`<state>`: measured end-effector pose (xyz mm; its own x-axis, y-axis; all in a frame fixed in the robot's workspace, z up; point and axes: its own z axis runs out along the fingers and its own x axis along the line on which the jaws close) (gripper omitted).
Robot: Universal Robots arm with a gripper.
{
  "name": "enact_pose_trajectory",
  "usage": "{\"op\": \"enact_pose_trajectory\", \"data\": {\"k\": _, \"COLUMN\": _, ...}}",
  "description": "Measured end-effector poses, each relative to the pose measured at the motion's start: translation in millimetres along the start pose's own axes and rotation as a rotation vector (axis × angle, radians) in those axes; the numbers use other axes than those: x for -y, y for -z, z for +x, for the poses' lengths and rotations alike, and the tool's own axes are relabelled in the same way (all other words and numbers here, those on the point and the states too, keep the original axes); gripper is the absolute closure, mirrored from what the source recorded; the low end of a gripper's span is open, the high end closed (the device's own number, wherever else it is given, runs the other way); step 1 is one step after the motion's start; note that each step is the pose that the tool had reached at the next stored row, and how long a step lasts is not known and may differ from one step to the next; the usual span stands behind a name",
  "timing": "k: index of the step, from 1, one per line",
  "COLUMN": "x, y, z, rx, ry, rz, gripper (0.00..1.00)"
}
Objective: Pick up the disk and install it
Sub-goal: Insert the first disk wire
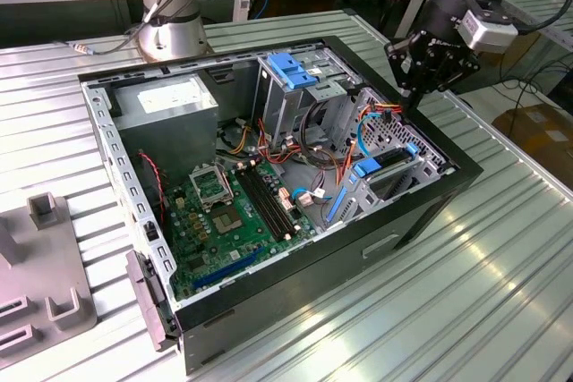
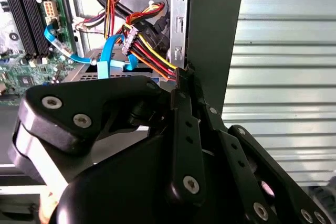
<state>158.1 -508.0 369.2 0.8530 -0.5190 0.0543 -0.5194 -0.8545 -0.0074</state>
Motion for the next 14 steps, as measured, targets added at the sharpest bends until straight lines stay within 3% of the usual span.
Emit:
{"op": "enact_pose_trajectory", "data": {"k": 10, "x": -0.1, "y": -0.6, "z": -0.3, "rx": -0.0011, "ry": -0.148, "rz": -0.0080, "gripper": 0.84}}
{"op": "enact_pose_trajectory", "data": {"k": 14, "x": -1.0, "y": -0.6, "z": -1.8, "rx": -0.0011, "ry": -0.151, "rz": -0.0082, "gripper": 0.84}}
